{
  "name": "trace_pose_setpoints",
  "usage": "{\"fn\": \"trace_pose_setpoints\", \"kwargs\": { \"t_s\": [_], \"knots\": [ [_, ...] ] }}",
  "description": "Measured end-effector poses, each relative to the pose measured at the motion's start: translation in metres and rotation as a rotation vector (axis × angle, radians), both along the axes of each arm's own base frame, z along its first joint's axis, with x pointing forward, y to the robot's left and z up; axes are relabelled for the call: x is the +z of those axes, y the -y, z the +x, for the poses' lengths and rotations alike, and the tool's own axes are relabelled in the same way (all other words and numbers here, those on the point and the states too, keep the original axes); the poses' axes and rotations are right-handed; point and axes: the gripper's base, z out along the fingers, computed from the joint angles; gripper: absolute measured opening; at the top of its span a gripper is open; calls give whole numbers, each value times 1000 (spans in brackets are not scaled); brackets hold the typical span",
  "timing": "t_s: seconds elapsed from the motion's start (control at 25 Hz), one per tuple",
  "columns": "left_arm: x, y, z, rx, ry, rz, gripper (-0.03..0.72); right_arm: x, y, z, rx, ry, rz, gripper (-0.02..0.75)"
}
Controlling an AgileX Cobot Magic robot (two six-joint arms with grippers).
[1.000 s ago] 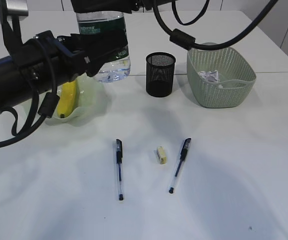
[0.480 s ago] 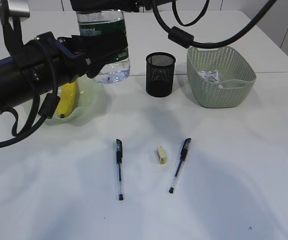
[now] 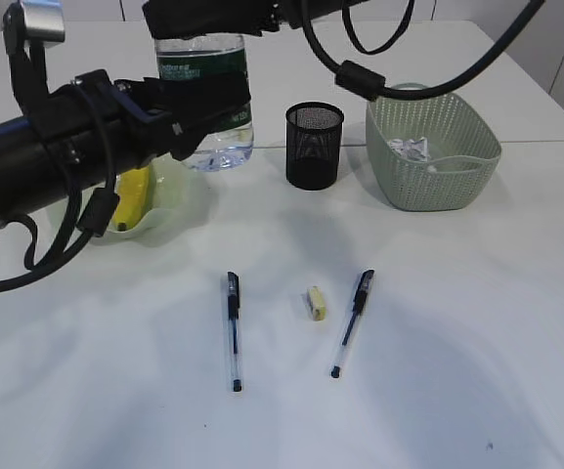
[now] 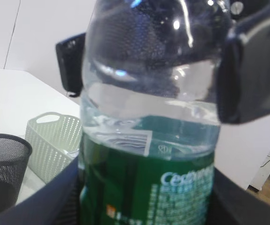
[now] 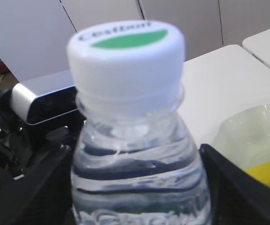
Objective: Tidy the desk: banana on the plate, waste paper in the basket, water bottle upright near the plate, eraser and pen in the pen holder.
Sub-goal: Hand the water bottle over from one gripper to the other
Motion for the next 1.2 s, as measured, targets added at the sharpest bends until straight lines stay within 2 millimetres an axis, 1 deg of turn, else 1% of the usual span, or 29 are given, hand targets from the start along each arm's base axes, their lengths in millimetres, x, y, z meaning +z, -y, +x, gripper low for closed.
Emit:
{"fn": "trace_pose_setpoints", "kwargs": {
  "t_s": [0.84, 1.2],
  "knots": [
    [-1, -1, 2, 25, -13, -8, 398, -3, 2, 2, -11, 25, -61, 590],
    [-1, -8, 6, 61, -23, -14, 398, -5, 3, 4, -44, 18, -77, 591]
  ]
}}
